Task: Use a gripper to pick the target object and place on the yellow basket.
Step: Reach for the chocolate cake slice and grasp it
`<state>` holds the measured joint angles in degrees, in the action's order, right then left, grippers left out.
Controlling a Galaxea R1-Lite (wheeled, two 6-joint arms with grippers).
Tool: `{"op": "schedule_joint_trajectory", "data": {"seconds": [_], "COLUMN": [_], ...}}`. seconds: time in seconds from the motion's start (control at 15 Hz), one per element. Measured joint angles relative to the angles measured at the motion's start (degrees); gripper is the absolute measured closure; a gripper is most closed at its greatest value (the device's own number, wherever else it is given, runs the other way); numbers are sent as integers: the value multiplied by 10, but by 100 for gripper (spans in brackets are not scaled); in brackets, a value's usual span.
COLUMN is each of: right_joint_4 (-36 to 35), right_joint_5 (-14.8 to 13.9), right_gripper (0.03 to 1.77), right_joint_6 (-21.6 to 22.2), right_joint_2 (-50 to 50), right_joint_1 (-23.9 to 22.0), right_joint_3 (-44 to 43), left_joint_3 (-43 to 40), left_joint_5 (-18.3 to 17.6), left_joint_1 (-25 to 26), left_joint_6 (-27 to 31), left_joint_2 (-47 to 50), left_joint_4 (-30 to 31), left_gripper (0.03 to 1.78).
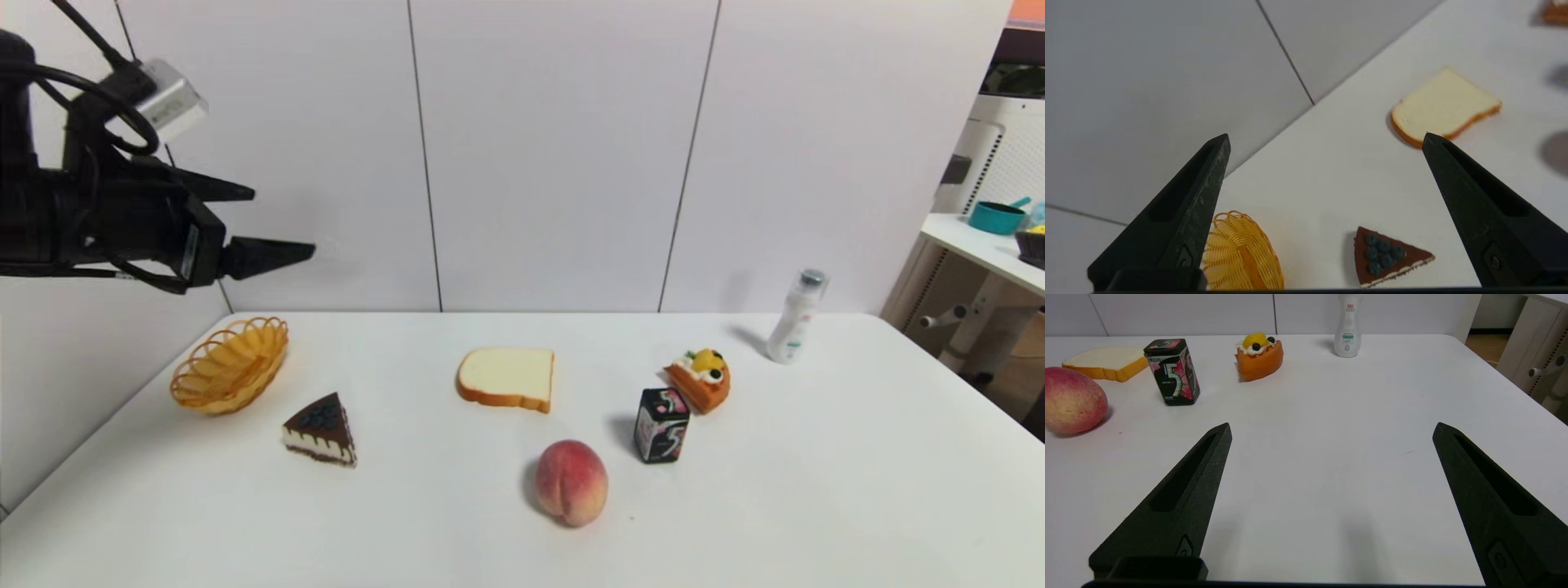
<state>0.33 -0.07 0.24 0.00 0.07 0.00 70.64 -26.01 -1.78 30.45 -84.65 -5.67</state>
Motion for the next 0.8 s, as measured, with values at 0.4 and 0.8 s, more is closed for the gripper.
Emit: {"op": "schedule_joint_trajectory", "data": {"seconds": [0.4,0.8], "right_joint_4": [0,0], "right_joint_5": [0,0], "right_gripper": [10,10], "right_joint_6": [0,0], "right_joint_2": [0,0], "right_joint_1": [0,0], "right_joint_3": [0,0], "left_joint_3": [2,3], "left_joint_5": [-53,-51], "left_joint_1": [0,0], "left_joint_6": [251,323], "left_joint_2": [-80,-159], "left_joint_4": [-136,-195], "left_gripper": [12,12]}}
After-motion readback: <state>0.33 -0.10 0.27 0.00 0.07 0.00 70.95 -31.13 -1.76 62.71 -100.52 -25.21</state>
